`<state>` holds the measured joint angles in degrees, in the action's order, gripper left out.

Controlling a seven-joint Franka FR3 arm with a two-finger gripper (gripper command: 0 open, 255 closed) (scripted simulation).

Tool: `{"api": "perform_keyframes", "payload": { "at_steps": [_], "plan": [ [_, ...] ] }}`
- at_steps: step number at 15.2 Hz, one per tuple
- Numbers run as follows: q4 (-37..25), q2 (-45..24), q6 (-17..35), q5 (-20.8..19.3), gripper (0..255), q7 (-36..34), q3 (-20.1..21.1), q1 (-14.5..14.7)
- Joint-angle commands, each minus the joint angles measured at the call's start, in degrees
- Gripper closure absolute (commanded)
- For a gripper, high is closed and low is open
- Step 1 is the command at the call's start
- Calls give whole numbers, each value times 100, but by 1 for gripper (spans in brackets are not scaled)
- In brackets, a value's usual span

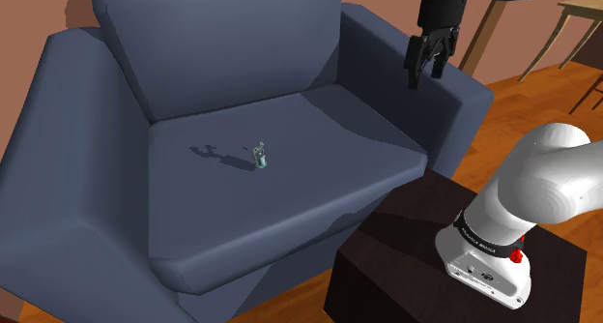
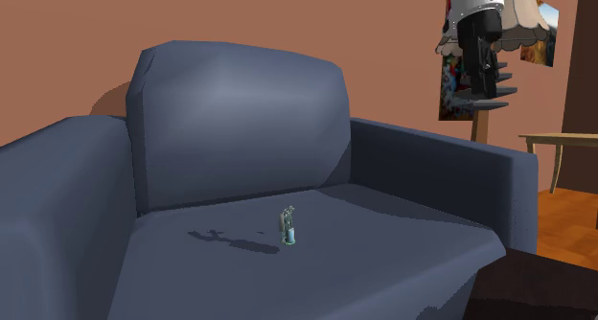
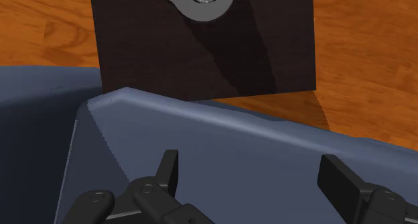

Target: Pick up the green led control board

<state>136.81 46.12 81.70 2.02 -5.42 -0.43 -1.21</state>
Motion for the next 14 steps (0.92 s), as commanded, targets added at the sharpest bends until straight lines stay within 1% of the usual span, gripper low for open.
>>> {"api": "perform_keyframes", "payload": {
  "at_steps": [1, 7, 14],
  "plan": [
    [0, 0, 0, 0, 0, 0, 0, 0],
    [-25, -1023, 1032, 172, 0, -128, 288, 168],
    [-406, -2400, 2068, 251, 0, -284, 609, 324]
  ]
}}
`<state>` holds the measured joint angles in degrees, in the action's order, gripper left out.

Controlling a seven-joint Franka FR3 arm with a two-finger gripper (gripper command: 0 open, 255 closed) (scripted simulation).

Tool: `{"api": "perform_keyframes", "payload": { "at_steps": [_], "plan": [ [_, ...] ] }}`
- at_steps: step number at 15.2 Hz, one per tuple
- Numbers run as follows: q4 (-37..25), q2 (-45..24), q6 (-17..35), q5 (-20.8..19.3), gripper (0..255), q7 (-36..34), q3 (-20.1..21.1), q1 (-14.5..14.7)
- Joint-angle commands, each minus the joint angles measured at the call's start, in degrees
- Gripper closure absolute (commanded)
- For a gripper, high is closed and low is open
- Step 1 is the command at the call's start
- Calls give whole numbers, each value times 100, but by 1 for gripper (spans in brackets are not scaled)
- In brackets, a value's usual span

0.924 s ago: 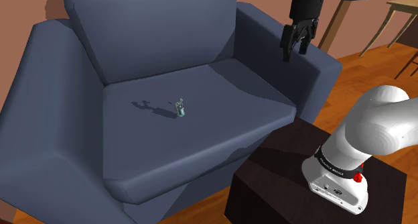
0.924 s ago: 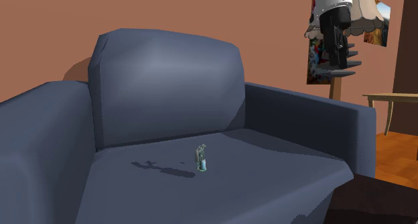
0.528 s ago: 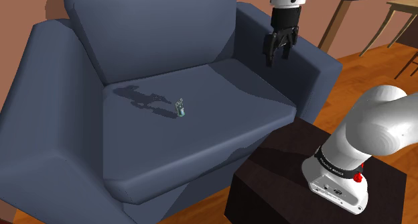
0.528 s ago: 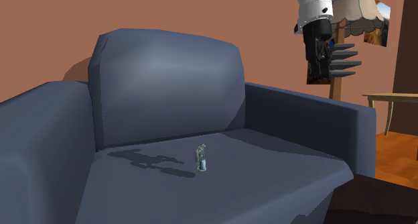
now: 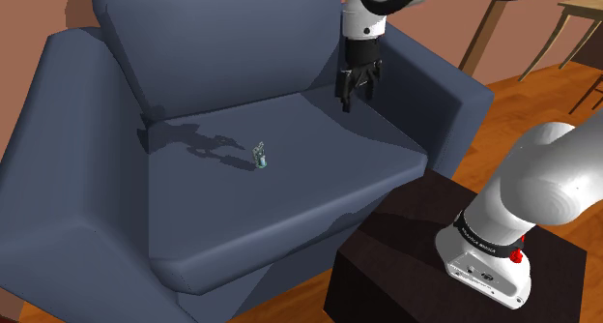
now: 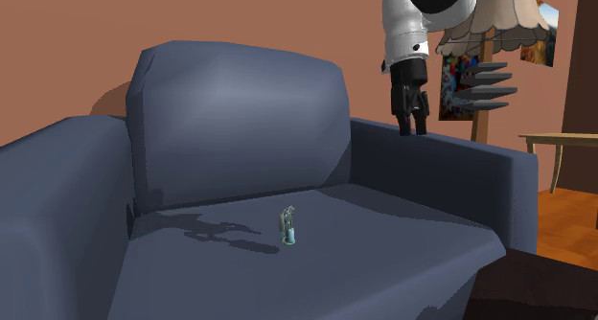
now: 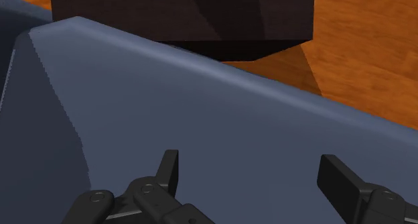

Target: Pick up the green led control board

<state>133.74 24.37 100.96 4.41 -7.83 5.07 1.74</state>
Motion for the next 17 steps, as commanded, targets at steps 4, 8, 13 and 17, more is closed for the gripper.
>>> {"api": "perform_keyframes", "payload": {
  "at_steps": [4, 8, 13, 17],
  "plan": [
    [-481, -1063, 619, -22, 0, -153, 225, 106],
    [-975, -1919, 995, -120, 0, -284, 371, 184],
    [-1753, -3008, 1313, -325, 0, -470, 506, 310],
    [-2511, -3892, 1437, -527, 0, -616, 564, 452]
  ]
}}
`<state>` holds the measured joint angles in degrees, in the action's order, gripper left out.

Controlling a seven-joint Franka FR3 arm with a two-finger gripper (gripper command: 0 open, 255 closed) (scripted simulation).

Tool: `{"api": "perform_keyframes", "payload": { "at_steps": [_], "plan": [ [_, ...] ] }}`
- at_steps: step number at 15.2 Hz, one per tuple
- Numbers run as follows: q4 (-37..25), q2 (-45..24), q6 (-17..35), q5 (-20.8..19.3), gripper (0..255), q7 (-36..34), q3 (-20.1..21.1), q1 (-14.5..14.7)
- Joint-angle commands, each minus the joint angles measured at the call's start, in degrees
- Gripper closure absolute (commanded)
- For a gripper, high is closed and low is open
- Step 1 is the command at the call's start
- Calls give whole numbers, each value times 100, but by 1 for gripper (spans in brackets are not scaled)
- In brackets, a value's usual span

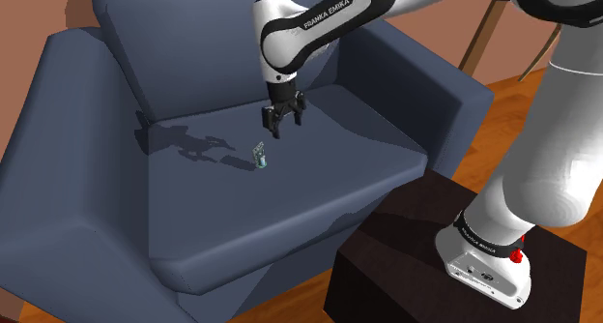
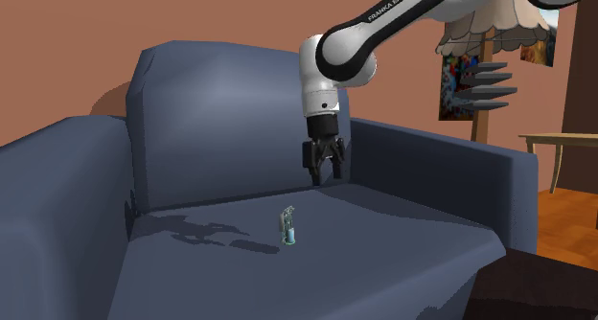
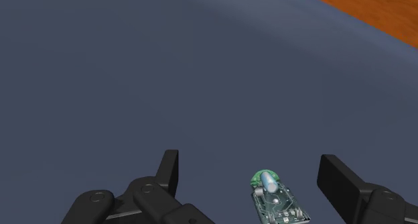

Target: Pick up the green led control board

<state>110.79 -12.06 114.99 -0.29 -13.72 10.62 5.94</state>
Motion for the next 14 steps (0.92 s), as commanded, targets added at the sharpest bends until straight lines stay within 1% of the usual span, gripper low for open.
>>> {"api": "perform_keyframes", "payload": {
  "at_steps": [1, 5, 8, 9, 14],
  "plan": [
    [-425, -473, 47, -109, 0, -60, 17, 73],
    [-1360, -1385, 19, -313, 0, -170, 24, 264],
    [-2184, -2102, -91, -451, 0, -223, 8, 430],
    [-2278, -2179, -108, -463, 0, -227, 4, 450],
    [-2177, -2366, 178, -496, 0, -240, -18, 462]
  ]
}}
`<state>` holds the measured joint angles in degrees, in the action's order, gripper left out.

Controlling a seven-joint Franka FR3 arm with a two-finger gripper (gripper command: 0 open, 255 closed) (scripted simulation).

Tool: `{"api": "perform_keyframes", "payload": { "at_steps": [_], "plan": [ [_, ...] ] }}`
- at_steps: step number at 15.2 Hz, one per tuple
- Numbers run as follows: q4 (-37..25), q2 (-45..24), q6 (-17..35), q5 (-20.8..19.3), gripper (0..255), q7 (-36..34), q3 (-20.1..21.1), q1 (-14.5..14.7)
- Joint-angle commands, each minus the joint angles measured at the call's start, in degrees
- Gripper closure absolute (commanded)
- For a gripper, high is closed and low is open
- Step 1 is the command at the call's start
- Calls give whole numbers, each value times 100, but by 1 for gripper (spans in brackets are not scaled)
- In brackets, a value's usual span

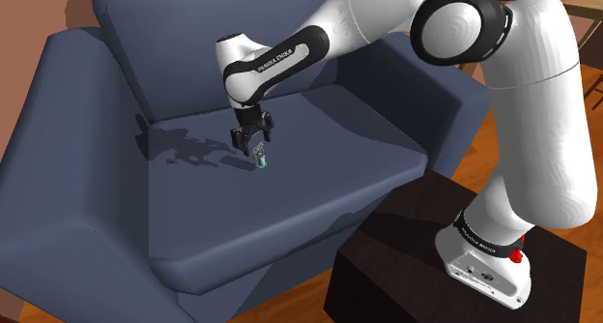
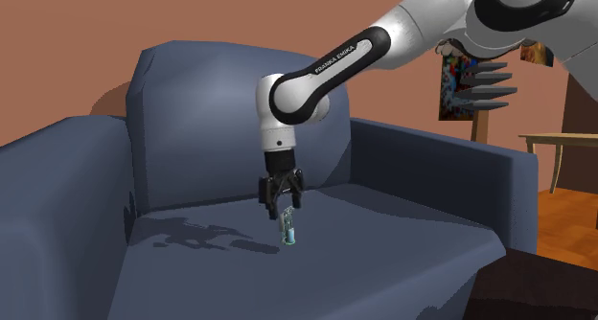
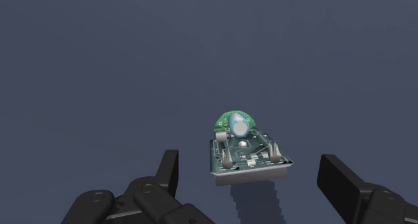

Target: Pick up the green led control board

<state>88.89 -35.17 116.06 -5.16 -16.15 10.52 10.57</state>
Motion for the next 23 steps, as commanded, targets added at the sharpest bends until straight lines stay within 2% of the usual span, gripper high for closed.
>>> {"api": "perform_keyframes", "payload": {
  "at_steps": [1, 4, 5, 14, 23],
  "plan": [
    [29, -95, 126, -16, 0, 0, -13, 2],
    [51, -159, 212, -28, 0, -4, -20, 6],
    [64, -153, 218, -27, 255, -7, -19, 7],
    [51, -160, 212, -28, 255, -5, -20, 6],
    [-122, 181, -298, 33, 255, 20, 19, -15]
  ]
}}
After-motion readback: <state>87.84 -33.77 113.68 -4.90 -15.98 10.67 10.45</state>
